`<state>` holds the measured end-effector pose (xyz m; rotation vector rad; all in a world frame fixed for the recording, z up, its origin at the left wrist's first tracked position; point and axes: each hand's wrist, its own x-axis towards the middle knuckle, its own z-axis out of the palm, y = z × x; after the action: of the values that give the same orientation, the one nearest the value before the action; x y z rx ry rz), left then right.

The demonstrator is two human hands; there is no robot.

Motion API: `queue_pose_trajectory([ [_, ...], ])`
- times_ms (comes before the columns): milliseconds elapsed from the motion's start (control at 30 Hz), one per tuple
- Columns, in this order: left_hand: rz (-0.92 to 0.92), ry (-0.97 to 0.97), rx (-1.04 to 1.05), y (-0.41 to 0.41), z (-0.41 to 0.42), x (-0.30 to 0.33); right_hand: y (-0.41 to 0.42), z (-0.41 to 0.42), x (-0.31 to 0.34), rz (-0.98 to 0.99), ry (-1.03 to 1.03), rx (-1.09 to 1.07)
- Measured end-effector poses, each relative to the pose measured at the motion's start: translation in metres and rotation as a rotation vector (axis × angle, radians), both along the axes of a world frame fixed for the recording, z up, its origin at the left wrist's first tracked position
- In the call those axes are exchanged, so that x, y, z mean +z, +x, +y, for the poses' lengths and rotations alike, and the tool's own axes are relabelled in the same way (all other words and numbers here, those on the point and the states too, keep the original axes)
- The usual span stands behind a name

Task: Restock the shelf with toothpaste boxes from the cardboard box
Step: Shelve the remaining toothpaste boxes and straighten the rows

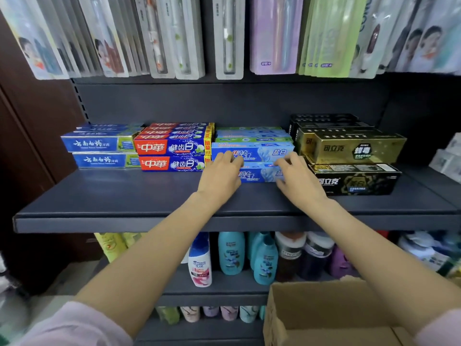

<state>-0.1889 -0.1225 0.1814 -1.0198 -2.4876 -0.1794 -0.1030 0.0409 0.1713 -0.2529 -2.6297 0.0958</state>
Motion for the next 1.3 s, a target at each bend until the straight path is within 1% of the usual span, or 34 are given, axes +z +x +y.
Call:
queue_pose_trajectory([
  [100,0.04,-0.046,-0.024,0.031,0.01,-0.003,0.027,0.001,-0.002,0.043,-0.162,0.098],
  [167,-0.019,-0.061,-0.038,0.056,0.019,-0.01,0.048,0.003,-0.004,0.016,-0.235,0.152],
  [233,-0.087,-0.079,-0.053,0.084,0.029,-0.02,0.071,0.009,-0.006,-0.038,-0.255,0.192],
  [300,-0.127,-0.049,-0.041,0.113,0.037,-0.032,0.098,0.019,-0.013,-0.125,-0.259,0.231],
  [333,-0.118,0.005,-0.034,0.125,0.037,-0.036,0.109,0.023,-0.016,-0.17,-0.264,0.248],
  [433,-0.023,0.13,-0.069,0.167,0.038,-0.057,0.146,0.042,-0.037,-0.341,-0.267,0.284],
  [467,0.0,0.139,-0.092,0.18,0.04,-0.065,0.156,0.049,-0.048,-0.402,-0.282,0.291],
  [500,-0.035,0.114,-0.1,0.193,0.044,-0.075,0.166,0.056,-0.059,-0.473,-0.29,0.295],
  [533,-0.14,0.058,-0.086,0.205,0.049,-0.085,0.174,0.061,-0.071,-0.549,-0.286,0.296],
  [633,-0.536,-0.204,0.014,0.224,0.067,-0.119,0.191,0.076,-0.106,-0.792,-0.245,0.317],
  [700,-0.732,-0.293,0.05,0.234,0.08,-0.145,0.201,0.085,-0.132,-0.927,-0.217,0.311],
  [800,-0.945,-0.351,0.059,0.242,0.096,-0.187,0.214,0.098,-0.175,-1.108,-0.296,0.254],
  [1000,-1.341,-0.496,0.094,0.254,0.116,-0.273,0.234,0.112,-0.262,-1.363,-0.375,0.177],
  [1100,-1.458,-0.596,0.113,0.258,0.115,-0.297,0.237,0.11,-0.294,-1.484,-0.3,0.213],
  [1167,-1.525,-0.651,0.145,0.26,0.117,-0.313,0.237,0.109,-0.316,-1.575,-0.223,0.28],
  [1200,-1.557,-0.654,0.158,0.263,0.119,-0.321,0.239,0.108,-0.331,-1.628,-0.195,0.311],
  [1300,-1.597,-0.609,0.152,0.267,0.125,-0.334,0.242,0.106,-0.369,-1.766,-0.22,0.294],
])
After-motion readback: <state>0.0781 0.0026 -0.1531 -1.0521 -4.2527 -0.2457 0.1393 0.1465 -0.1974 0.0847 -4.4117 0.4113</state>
